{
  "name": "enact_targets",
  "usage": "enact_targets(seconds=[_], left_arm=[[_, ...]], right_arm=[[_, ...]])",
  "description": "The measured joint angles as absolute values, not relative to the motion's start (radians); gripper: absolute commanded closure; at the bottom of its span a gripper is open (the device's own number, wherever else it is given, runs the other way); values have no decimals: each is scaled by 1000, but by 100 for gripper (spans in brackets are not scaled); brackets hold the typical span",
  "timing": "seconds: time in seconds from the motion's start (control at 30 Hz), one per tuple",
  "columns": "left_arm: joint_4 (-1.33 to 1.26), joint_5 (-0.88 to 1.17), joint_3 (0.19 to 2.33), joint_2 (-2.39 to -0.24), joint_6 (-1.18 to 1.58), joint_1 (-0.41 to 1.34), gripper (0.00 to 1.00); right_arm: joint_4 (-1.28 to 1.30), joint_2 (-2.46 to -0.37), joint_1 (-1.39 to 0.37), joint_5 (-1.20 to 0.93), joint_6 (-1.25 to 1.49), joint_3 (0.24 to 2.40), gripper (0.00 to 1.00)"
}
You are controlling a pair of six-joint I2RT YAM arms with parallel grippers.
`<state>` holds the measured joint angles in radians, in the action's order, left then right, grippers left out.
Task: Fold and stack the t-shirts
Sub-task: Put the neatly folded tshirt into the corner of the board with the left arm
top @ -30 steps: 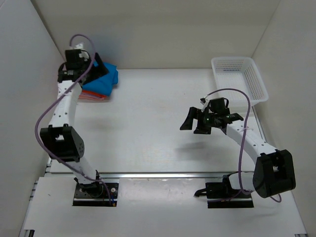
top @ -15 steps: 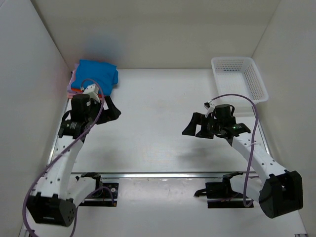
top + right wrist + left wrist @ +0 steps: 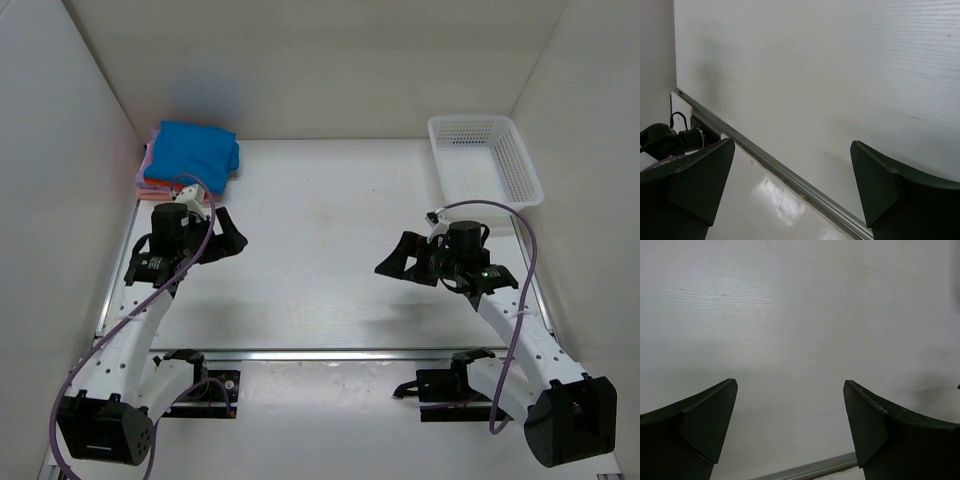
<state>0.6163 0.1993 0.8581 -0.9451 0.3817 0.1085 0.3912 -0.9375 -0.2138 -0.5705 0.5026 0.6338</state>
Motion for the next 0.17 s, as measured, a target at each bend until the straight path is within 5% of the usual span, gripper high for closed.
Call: enact_targets(seconds=[0.17], left_arm=[[600,199,857,-919,385,106,2]], right_arm=[[389,-937,-216,-572,505,619,1]])
